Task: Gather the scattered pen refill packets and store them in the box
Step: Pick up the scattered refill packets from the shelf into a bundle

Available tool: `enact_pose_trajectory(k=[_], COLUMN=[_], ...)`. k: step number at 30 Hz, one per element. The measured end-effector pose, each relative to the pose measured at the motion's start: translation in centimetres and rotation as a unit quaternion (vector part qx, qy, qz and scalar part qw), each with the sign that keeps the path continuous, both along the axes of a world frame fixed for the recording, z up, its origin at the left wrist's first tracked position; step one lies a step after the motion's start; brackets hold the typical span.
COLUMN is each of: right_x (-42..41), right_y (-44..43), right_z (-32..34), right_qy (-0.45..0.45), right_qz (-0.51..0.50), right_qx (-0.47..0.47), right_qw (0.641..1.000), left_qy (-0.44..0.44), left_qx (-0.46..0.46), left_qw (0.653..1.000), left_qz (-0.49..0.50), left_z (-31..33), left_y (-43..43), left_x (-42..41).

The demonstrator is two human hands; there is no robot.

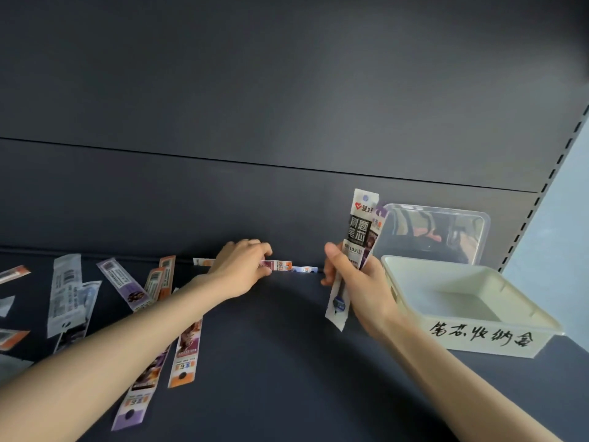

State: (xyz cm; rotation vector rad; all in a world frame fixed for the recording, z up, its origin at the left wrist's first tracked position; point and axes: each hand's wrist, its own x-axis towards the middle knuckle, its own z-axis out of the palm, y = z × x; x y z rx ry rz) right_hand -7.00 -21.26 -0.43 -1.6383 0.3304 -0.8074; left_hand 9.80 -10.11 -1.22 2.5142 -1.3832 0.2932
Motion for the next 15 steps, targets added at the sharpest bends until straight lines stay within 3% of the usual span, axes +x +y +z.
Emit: enact_pose_trajectory(k=[7,9,11,13,15], right_x=[0.1,0.1,0.0,-0.2,-0.6], right_y=[0.1,0.1,0.1,0.3,0.7], right_z=[-0.4,-0.4,-0.3,0.1,0.8], right_qy=[0.028,0.021,0.015,0.003,-0.024], right_qz=[0.011,0.013,0.015,0.023,0.040], right_qx=[0.025,0.041,0.063,0.077,0.095], right_qw=[0.999,0.999,0.998,0.997,0.994], left_qy=[-0.020,-0.020,0.024,0.142,0.284], left_qx=[0.037,-0.068,-0.255,-0.383,-0.420], left_qw=[0.999,0.997,0.966,0.910,0.855], left_qz=[-0.031,-0.029,-0.042,-0.069,-0.107], left_z=[0.3,1.0,2.6,5.0,6.7], left_y=[-2.0,-1.9,-1.4,-0.6,0.6], left_x=[0.7,0.4,-0.3,-1.8,-3.8])
